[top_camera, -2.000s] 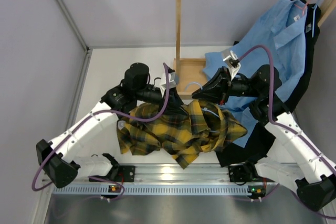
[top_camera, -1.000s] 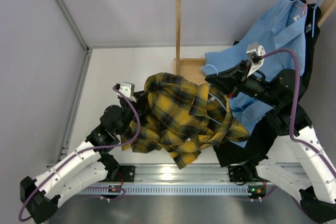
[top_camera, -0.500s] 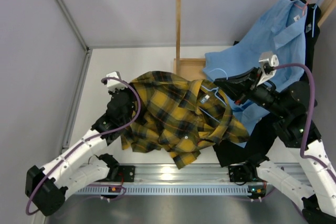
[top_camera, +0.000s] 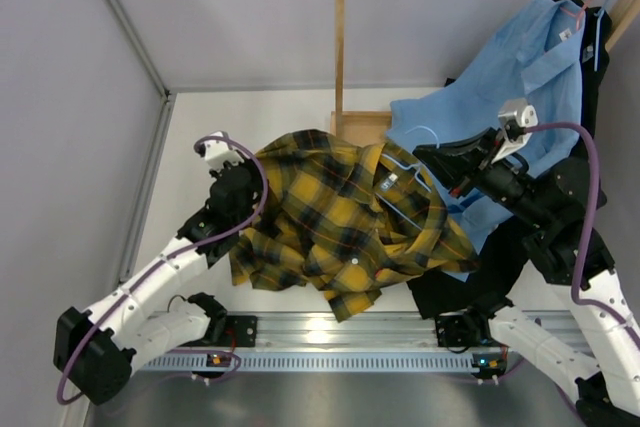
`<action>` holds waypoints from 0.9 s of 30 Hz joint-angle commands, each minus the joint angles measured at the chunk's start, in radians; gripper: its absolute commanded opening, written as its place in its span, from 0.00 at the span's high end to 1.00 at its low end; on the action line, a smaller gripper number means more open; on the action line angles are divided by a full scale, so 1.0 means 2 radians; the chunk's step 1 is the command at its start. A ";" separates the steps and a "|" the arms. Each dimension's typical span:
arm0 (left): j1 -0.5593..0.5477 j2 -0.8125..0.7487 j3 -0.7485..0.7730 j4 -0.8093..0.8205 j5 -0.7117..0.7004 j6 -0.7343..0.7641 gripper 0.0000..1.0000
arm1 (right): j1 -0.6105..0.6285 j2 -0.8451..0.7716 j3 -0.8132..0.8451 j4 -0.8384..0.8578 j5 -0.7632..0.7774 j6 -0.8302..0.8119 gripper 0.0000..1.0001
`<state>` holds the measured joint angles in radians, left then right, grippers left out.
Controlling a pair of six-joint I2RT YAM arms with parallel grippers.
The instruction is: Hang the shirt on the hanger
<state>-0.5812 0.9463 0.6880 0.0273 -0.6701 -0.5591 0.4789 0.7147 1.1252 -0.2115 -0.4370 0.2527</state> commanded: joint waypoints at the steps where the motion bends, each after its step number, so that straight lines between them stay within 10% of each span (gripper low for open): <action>1: 0.005 -0.014 0.030 -0.011 0.015 0.005 0.92 | -0.006 0.006 0.004 0.021 0.016 -0.012 1.00; 5: 0.005 -0.034 0.062 -0.047 0.016 0.028 0.75 | -0.005 0.008 -0.003 0.018 0.063 -0.015 1.00; 11: 0.005 -0.037 0.158 -0.066 0.273 0.141 0.02 | -0.006 0.019 0.006 0.014 0.017 -0.032 1.00; 16: 0.003 0.048 0.277 -0.146 0.487 0.158 0.02 | -0.005 0.012 0.019 -0.002 -0.025 -0.053 1.00; 22: -0.003 0.045 0.284 -0.215 0.286 0.137 0.02 | -0.006 -0.014 0.016 -0.005 0.009 -0.054 1.00; 27: -0.003 0.013 0.227 -0.214 0.281 0.150 0.02 | -0.005 -0.012 0.030 -0.011 0.005 -0.057 1.00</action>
<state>-0.5869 1.0065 1.1793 -0.3717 -0.0654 -0.2840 0.4747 0.6918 1.1229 -0.2443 -0.4343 0.1566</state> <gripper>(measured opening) 0.982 0.012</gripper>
